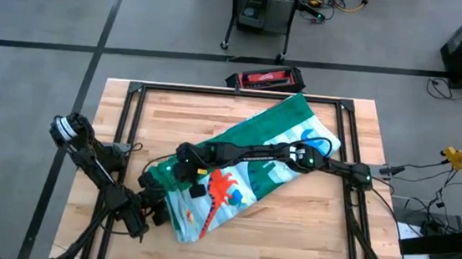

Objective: Roll towel
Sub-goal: Roll the multi-color dinosaur print towel

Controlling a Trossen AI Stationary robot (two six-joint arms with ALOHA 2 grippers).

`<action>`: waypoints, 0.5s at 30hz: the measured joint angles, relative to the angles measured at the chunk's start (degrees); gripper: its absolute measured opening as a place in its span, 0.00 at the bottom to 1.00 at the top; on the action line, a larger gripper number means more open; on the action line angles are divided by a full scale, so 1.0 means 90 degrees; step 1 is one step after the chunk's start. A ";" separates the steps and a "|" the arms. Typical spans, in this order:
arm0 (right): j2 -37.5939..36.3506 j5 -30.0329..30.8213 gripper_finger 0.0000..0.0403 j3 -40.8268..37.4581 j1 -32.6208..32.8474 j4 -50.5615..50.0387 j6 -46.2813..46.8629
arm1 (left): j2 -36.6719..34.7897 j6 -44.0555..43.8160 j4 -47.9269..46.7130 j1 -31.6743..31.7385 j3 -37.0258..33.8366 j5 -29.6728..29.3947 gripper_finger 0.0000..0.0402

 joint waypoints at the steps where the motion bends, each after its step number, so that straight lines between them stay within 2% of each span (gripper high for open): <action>1: -0.0012 0.0002 0.00 0.0000 0.0019 0.0032 0.0003 | 0.0000 0.0002 0.0002 -0.0002 0.0000 0.0000 0.30; 6: -0.0028 0.0010 0.00 0.0000 0.0156 0.0526 0.0020 | -0.0012 0.0033 0.0006 -0.0001 0.0000 0.0002 0.30; 9: 0.0047 0.0021 0.00 0.0002 0.0226 0.1327 0.0146 | -0.0019 0.0091 0.0002 0.0001 0.0037 0.0003 0.30; 12: 0.0268 0.0172 0.00 0.0002 0.0274 0.1991 0.0271 | -0.0019 0.0180 0.0024 0.0001 0.0110 0.0010 0.30; 15: 0.0431 0.0454 0.00 -0.0016 0.0296 0.2113 0.0277 | -0.0019 0.0215 -0.0004 -0.0002 0.0159 0.0058 0.30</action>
